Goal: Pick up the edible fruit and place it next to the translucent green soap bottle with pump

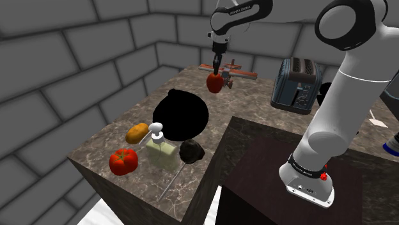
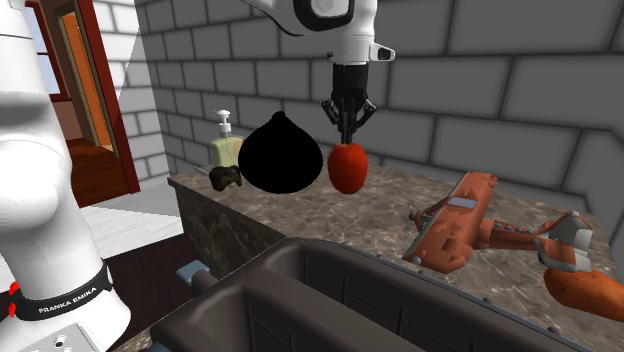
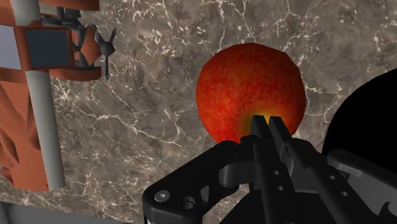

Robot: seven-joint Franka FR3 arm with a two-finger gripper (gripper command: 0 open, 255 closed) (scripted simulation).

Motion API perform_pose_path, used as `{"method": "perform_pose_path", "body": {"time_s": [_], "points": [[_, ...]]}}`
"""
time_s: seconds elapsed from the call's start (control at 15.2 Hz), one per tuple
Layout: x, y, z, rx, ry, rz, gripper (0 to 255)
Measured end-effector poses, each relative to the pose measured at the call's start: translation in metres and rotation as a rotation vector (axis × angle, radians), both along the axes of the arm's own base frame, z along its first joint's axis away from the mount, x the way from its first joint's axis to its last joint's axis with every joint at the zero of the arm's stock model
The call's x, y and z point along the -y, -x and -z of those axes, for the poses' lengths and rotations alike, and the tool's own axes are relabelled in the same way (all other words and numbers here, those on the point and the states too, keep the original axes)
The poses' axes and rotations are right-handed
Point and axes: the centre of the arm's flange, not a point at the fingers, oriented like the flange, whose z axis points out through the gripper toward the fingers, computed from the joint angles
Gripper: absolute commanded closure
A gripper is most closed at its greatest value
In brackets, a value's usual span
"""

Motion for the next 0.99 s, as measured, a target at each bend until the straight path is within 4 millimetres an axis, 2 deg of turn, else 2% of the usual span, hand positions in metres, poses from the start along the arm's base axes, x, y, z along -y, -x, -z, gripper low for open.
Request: {"method": "perform_pose_path", "body": {"time_s": [0.99], "points": [[0.0, 0.001, -0.078, 0.0, 0.0, 0.0, 255]]}}
